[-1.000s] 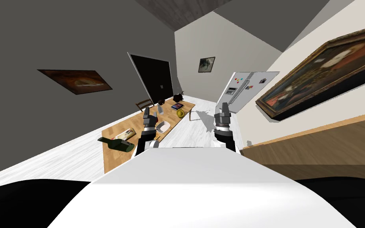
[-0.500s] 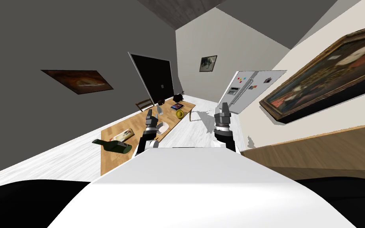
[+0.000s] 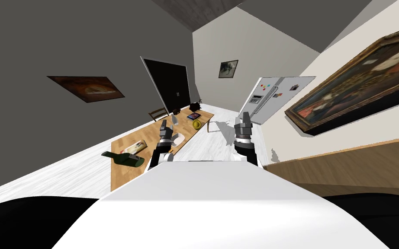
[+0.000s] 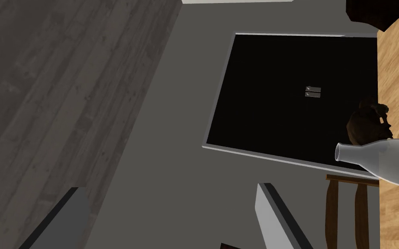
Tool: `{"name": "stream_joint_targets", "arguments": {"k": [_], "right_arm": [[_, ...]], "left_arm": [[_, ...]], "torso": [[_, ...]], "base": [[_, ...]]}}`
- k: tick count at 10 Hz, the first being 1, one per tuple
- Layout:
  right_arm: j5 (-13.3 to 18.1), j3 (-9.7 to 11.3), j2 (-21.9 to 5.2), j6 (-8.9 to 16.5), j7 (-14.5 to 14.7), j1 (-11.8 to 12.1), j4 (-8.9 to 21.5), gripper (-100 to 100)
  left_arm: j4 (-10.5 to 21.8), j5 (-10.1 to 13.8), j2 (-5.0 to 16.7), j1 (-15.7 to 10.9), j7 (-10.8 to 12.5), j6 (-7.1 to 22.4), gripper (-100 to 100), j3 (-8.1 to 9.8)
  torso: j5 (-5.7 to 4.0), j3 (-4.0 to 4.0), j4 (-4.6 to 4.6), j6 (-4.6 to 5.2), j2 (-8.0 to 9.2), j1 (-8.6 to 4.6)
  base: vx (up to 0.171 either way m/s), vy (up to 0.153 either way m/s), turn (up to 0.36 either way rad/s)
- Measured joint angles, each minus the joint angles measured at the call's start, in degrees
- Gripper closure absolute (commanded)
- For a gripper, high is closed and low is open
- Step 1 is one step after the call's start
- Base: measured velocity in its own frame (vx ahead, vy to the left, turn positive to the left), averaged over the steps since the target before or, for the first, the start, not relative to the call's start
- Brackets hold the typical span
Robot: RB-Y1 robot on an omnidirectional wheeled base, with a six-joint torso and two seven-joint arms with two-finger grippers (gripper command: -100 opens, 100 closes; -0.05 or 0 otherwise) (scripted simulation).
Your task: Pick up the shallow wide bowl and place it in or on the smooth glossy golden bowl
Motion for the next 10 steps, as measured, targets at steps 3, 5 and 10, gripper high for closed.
{"name": "stream_joint_targets", "arguments": {"k": [3,5,10], "right_arm": [[0.0,0.0,0.0,0.0,0.0,0.0,0.0,0],[0.0,0.0,0.0,0.0,0.0,0.0,0.0,0],[0.0,0.0,0.0,0.0,0.0,0.0,0.0,0]], "left_arm": [[0.7,0.3,0.2,-0.2,0.2,0.7,-100,0.26],[0.7,0.4,0.2,-0.2,0.2,0.6,-100,0.26],[0.8,0.5,0.3,0.3,-0.1,2.0,-100,0.64]], "torso": [[-0.01,-0.03,-0.01,0.00,-0.04,-0.01],[0.02,0.01,0.01,0.01,0.02,0.09],[-0.03,-0.08,-0.03,-0.01,-0.14,-0.16]], "base": [[0.012,-0.014,0.012],[-0.007,0.012,-0.018],[0.030,-0.036,0.028]]}}
